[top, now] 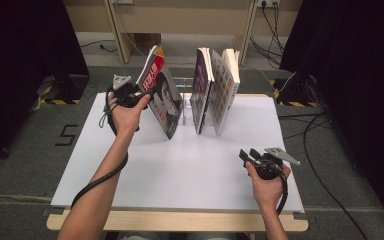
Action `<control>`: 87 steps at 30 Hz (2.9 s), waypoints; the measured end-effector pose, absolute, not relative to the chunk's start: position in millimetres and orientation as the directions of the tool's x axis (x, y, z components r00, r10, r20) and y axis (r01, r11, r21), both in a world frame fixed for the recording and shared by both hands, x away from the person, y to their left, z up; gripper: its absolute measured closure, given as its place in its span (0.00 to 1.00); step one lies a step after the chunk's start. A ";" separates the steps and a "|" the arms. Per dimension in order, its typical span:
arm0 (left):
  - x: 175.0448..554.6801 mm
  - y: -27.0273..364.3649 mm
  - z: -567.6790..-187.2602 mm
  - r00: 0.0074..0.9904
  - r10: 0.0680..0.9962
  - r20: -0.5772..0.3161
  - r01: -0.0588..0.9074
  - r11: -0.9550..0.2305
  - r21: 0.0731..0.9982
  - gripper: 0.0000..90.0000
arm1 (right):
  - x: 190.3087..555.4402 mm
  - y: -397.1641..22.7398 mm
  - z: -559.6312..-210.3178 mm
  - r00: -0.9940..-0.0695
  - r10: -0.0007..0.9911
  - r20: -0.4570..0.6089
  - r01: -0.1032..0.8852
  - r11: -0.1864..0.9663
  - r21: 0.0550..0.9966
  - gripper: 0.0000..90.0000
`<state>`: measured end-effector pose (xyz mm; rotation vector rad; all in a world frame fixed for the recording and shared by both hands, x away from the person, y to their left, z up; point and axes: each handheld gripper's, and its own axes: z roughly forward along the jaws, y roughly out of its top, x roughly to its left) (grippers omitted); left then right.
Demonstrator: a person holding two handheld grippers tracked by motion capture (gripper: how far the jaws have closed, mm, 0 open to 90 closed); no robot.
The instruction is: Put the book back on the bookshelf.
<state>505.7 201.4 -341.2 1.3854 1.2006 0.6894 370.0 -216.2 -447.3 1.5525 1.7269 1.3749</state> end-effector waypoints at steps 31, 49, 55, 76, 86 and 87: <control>471.4 215.2 -343.8 0.353 0.918 -0.181 0.294 0.075 0.953 0.35 | 367.9 -214.0 -443.7 -0.270 0.922 0.278 0.475 -0.123 0.871 0.59; 445.3 224.6 -351.7 0.379 0.911 -0.163 0.303 0.044 0.952 0.36 | 367.4 -213.4 -443.8 -0.269 0.922 0.279 0.478 -0.123 0.869 0.59; 438.1 226.6 -355.3 0.385 0.910 -0.156 0.302 0.035 0.953 0.36 | 367.3 -212.9 -443.9 -0.270 0.922 0.278 0.479 -0.122 0.869 0.59; 408.5 249.3 -373.8 0.389 0.905 -0.175 0.348 0.032 0.937 0.36 | 366.9 -214.6 -443.5 -0.266 0.925 0.270 0.475 -0.118 0.872 0.59; 394.4 262.3 -388.5 0.381 0.908 -0.175 0.366 0.026 0.930 0.36 | 366.9 -213.8 -444.3 -0.266 0.925 0.272 0.479 -0.118 0.870 0.59; 393.3 263.6 -389.4 0.380 0.908 -0.175 0.367 0.026 0.930 0.36 | 366.9 -213.7 -444.4 -0.266 0.925 0.271 0.479 -0.117 0.870 0.59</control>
